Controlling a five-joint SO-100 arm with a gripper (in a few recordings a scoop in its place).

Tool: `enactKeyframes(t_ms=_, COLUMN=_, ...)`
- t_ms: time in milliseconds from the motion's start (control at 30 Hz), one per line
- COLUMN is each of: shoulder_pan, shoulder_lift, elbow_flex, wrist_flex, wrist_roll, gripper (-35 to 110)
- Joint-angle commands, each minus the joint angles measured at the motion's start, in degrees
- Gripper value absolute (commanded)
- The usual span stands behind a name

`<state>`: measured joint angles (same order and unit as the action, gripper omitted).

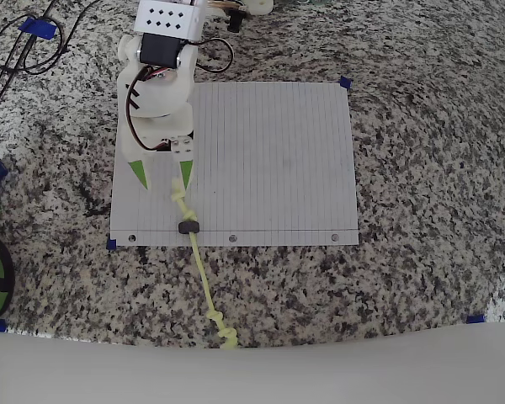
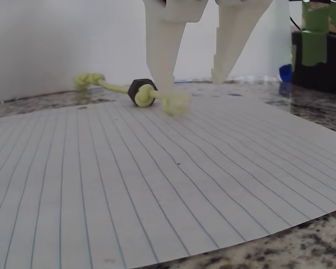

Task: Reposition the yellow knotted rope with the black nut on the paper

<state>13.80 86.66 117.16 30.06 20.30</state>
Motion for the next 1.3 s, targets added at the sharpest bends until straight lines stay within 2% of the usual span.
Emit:
enactKeyframes(t_ms=0, shoulder_pan=-1.1, shoulder_lift=1.8, elbow_flex=-1.8, wrist_flex=0.9, wrist_roll=-0.7, gripper=53)
enactKeyframes(t_ms=233, shoulder_pan=-1.9, shoulder_lift=4.7, elbow_flex=-1.8, wrist_flex=2.8, wrist_roll=-2.4, gripper=53)
enactKeyframes(t_ms=533, shoulder_pan=-2.1, shoulder_lift=-0.1, elbow_flex=-1.9, wrist_flex=-1.8, wrist_roll=-2.8, gripper=53)
enactKeyframes(t_ms=1033, shoulder_pan=-2.4, shoulder_lift=-4.0, elbow_flex=-2.5, wrist_flex=-1.5, wrist_roll=-3.5, gripper=47)
enactKeyframes(t_ms=1100, shoulder_pan=-2.4, shoulder_lift=-4.1, elbow_flex=-2.5, wrist_flex=-1.8, wrist_roll=-3.5, gripper=38)
enactKeyframes(t_ms=1200, shoulder_pan=-2.4, shoulder_lift=-4.2, elbow_flex=-2.5, wrist_flex=-1.5, wrist_roll=-3.7, gripper=0)
enactKeyframes(t_ms=1267, shoulder_pan=-2.4, shoulder_lift=-4.4, elbow_flex=-2.5, wrist_flex=-1.4, wrist_roll=-4.6, gripper=0)
